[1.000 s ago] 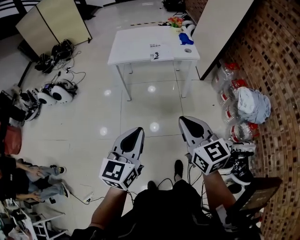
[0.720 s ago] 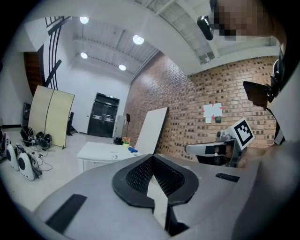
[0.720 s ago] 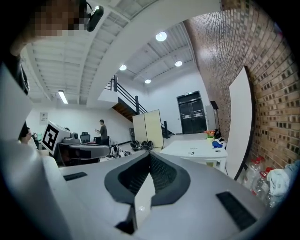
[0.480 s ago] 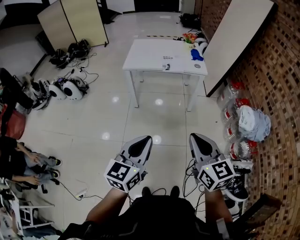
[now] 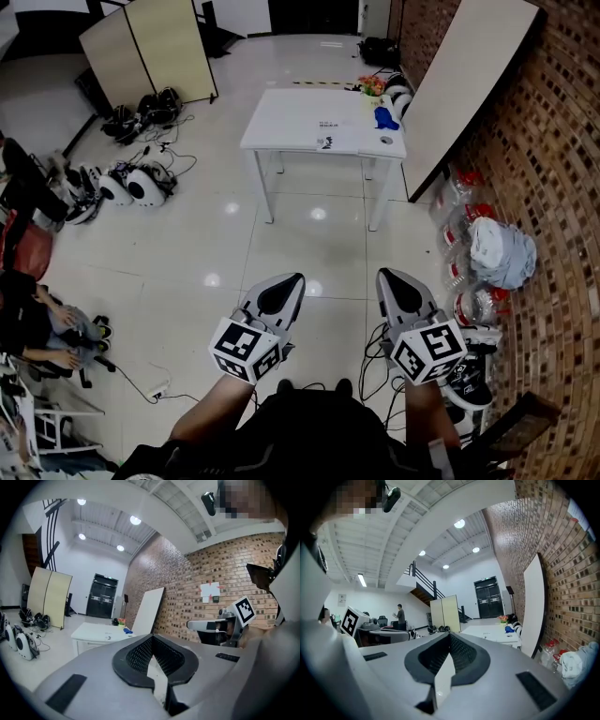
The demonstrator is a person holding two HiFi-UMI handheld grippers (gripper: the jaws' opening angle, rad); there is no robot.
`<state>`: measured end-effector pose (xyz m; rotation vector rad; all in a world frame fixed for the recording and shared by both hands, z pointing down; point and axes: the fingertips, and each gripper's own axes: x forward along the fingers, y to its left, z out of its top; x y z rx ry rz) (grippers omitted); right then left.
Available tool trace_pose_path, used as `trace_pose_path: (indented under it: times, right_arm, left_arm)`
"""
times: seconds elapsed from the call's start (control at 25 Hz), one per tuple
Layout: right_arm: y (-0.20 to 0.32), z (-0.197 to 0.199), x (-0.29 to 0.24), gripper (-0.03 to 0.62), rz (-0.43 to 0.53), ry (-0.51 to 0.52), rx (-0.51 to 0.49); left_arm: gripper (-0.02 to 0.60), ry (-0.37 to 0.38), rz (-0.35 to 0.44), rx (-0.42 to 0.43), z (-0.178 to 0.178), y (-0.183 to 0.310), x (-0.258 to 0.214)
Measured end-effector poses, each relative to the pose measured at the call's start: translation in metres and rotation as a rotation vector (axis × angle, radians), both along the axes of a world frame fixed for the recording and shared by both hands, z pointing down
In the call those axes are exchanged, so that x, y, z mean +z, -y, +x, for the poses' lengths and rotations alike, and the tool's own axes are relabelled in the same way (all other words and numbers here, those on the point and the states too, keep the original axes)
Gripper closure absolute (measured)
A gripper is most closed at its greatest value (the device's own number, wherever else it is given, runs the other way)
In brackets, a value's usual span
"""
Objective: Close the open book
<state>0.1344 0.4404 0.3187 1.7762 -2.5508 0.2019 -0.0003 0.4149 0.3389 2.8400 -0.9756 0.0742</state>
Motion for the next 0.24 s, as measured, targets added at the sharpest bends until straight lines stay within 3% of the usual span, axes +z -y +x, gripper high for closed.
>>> trace_pose_path:
  times: [0.24]
  right_arm:
    - [-0.0025,0.0084,-0.0059,0.594,0.011,-0.005,0.000]
  left_arm:
    - [0.580,0.006,0.010,-0.006,0.0056,-0.0018,-0.0078]
